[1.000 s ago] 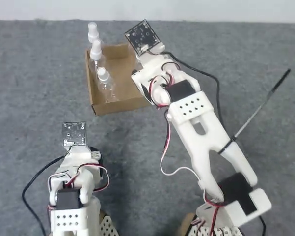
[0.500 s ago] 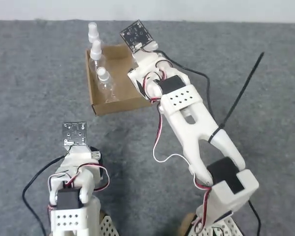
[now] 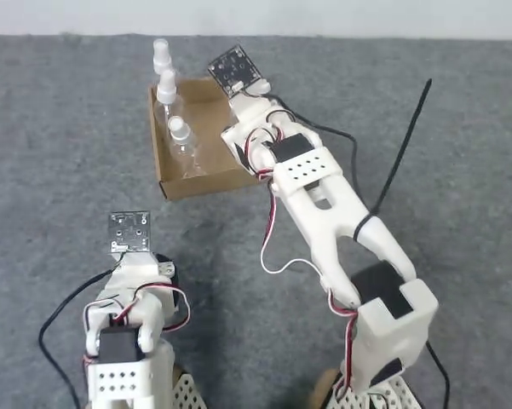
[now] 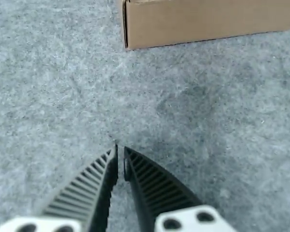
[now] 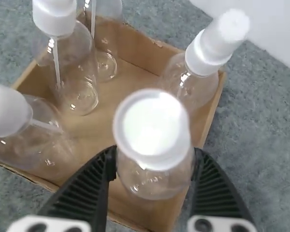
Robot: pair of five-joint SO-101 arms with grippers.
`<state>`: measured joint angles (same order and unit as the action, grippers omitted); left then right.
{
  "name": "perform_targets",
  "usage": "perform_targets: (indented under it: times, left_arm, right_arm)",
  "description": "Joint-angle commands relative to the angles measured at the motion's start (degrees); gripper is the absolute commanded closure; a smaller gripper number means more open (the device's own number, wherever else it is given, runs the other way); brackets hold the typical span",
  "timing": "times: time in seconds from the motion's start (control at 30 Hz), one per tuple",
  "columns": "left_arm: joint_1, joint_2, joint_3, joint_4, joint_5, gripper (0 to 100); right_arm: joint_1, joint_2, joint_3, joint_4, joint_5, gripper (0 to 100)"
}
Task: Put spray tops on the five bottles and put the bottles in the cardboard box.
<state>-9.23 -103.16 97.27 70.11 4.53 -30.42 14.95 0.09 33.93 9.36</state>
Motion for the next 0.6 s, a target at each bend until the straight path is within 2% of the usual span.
perform_targets:
  times: [0.0,0.57]
  left_arm:
    - [-0.2,0.2,-0.7,0.4,-0.7,99]
    - [-0.2,0.2,-0.7,0.4,-0.7,99]
  right_arm:
    - [1.1,-1.7,-4.0,-1.3,-4.6,87.6]
    - [0.9,0.5,-2.3,-1.3,-5.8,87.6]
